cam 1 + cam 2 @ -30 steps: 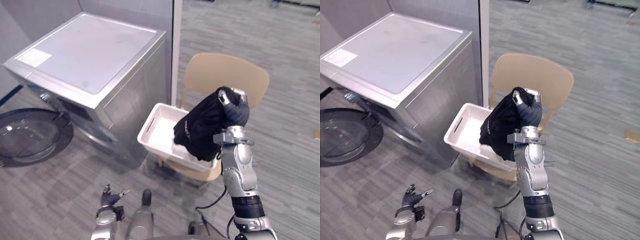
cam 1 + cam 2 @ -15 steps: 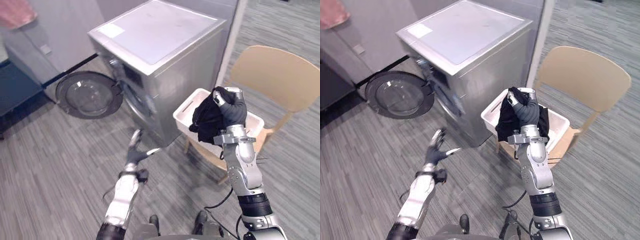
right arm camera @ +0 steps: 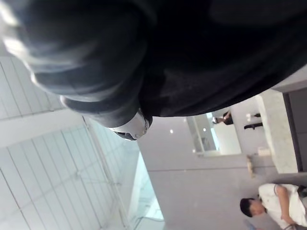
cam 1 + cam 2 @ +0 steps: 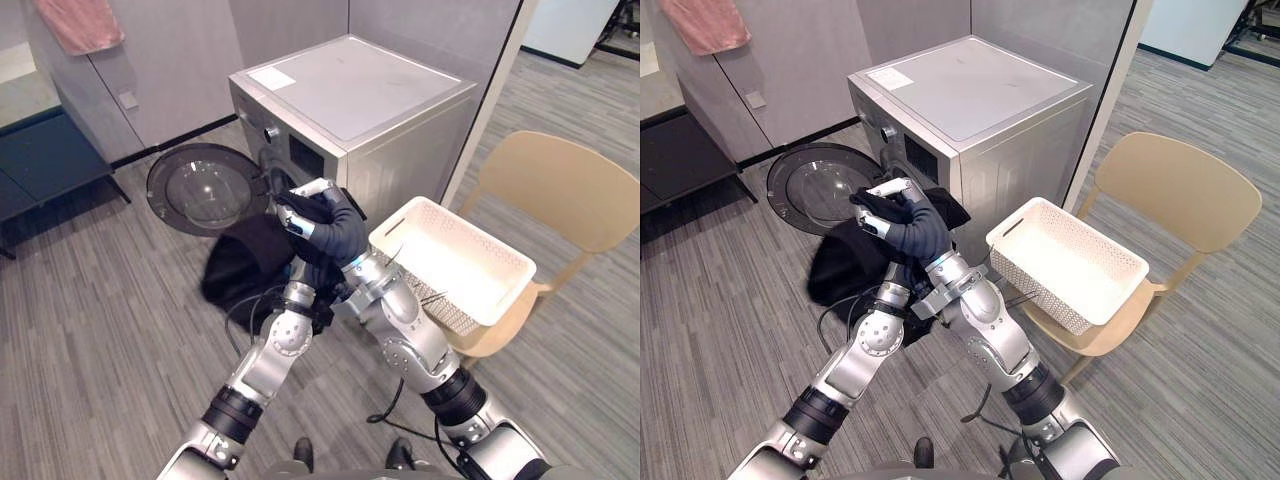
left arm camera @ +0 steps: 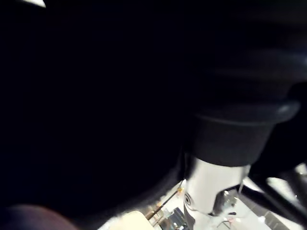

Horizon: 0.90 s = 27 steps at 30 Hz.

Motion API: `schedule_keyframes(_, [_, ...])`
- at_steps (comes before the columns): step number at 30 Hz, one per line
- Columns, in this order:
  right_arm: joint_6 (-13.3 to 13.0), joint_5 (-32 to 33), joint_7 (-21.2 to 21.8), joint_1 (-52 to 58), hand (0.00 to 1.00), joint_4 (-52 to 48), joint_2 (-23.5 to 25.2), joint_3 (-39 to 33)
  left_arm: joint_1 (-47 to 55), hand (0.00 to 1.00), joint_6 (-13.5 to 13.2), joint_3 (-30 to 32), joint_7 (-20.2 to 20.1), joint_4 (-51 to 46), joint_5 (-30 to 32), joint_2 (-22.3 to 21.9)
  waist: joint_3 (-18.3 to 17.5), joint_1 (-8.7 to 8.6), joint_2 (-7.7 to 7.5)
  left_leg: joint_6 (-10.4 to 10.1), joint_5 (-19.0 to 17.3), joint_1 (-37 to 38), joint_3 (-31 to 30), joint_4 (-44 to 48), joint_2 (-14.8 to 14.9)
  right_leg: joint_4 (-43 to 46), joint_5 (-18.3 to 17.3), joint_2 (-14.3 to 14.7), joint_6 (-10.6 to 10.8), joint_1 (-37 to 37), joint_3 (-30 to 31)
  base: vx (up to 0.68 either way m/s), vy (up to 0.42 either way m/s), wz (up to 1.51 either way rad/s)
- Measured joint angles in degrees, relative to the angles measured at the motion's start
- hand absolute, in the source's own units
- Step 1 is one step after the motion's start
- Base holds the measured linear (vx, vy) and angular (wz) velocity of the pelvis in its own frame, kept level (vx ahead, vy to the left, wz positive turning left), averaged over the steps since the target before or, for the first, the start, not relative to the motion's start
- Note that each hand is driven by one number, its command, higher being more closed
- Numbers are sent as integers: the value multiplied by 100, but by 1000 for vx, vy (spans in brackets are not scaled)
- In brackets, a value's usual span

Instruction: Pick up the laundry basket with both hands and put the clothes into the washing machine.

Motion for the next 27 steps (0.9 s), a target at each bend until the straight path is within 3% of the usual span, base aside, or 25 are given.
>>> schedule_keyframes(1, [1, 44, -11, 0, 100, 13, 0, 43, 1, 100, 34, -23, 38, 10, 40, 0, -3, 4, -4, -1, 1, -2, -1, -2, 1, -81, 40, 24, -10, 30, -6, -38, 6, -2])
schedule_keyframes(2, [0, 113, -28, -1, 0, 14, 0, 121, 1, 100, 81, -28, 115, 53, 82, -2, -44, 7, -10, -19, 13, -27, 0, -21, 2, -176, 95, 61, -8, 34, -9, 0, 0, 0])
schedule_keyframes(12, [-3, 375, -32, 97, 0, 13, 92, 434, 441, 100, 208, 302, 278, 190, 9, -230, -157, 0, -31, -51, 99, 14, 21, -109, 43, -729, 358, 252, -52, 253, 7, -2, 10, -1])
schedule_keyframes(17, [-13, -13, -13, 565, 0, 13, 81, 60, 1000, 100, 204, 817, 271, 189, -144, -411, -168, -2, -48, -59, 93, 109, 58, -118, 83, -832, 372, 316, -40, 378, 55, 6, 16, -2])
schedule_keyframes(20, [-28, -970, -154, 822, 0, -94, -36, -530, 1320, 100, 201, 1246, 251, 189, -439, -465, -168, 0, -53, -70, 82, 89, 92, -138, 113, -834, 367, 348, -37, 377, 99, -27, 23, -7])
schedule_keyframes(22, [-103, -1934, -390, 1062, 0, -340, -333, -1016, 1628, 100, 196, 1523, 248, 189, -777, -507, -166, -1, -62, -72, 50, 88, 105, -158, 131, -838, 360, 369, -33, 376, 123, -9, 26, -4])
schedule_keyframes(27, [-199, -3322, -655, 1674, 0, -393, -757, -1505, 1990, 100, 188, 2138, 120, 461, -1449, -519, -160, 15, -71, -92, 65, -88, 75, -157, 172, -837, 356, 406, -35, 227, 111, 2, 7, 2])
